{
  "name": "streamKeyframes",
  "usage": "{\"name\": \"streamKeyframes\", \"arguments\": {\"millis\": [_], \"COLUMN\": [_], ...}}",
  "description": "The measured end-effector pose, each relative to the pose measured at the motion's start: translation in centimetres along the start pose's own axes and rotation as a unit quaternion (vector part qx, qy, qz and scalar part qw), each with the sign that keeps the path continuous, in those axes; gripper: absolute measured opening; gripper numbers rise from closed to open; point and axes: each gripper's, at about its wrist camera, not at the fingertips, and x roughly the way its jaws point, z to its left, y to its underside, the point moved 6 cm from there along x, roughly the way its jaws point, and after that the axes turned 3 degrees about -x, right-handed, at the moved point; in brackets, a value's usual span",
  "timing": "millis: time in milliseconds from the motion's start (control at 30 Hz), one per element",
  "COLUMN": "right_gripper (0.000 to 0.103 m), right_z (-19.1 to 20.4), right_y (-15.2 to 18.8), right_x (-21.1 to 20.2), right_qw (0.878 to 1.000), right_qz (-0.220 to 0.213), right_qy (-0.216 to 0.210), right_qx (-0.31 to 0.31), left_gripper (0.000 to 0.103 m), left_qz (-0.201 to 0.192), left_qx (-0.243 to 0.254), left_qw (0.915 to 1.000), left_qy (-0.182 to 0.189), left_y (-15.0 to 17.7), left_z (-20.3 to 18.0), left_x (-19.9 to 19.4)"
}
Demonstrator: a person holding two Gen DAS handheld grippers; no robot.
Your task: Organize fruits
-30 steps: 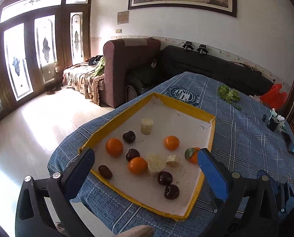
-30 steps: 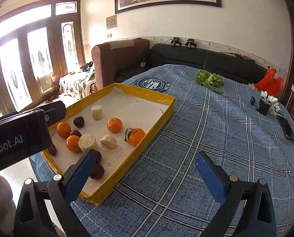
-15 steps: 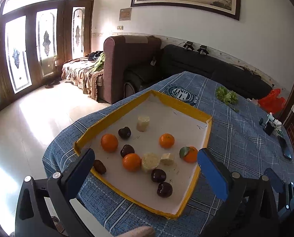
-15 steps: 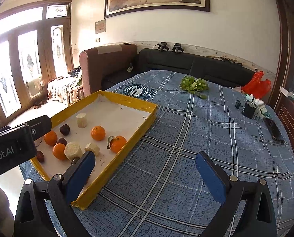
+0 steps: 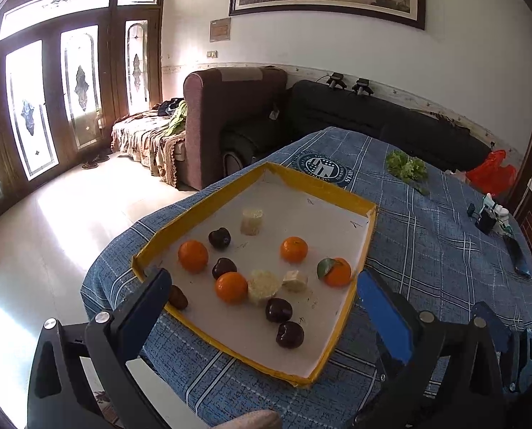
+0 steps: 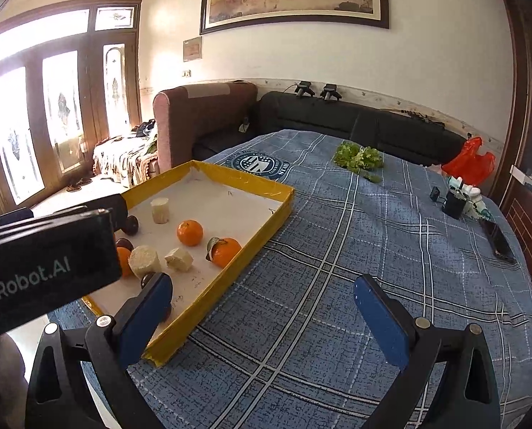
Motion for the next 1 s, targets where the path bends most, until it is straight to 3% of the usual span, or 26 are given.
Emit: {"name": "streamKeyframes", "arguments": {"millis": [1000], "right_gripper": [0.103], "right_z": [0.4], "right_y": [-0.1], "right_x": [1.0], "right_qw": [1.000], "right_qz": [0.021], "right_qy": [0.010], "right_qx": [-0.006], "left_gripper": [0.103], "left_qz": [0.035], "left_qx": [-0.006], "left_qw": [0.9994], "left_qy": [-0.003], "left_y": [0.8], "left_z": [0.8], "left_x": [1.9]}}
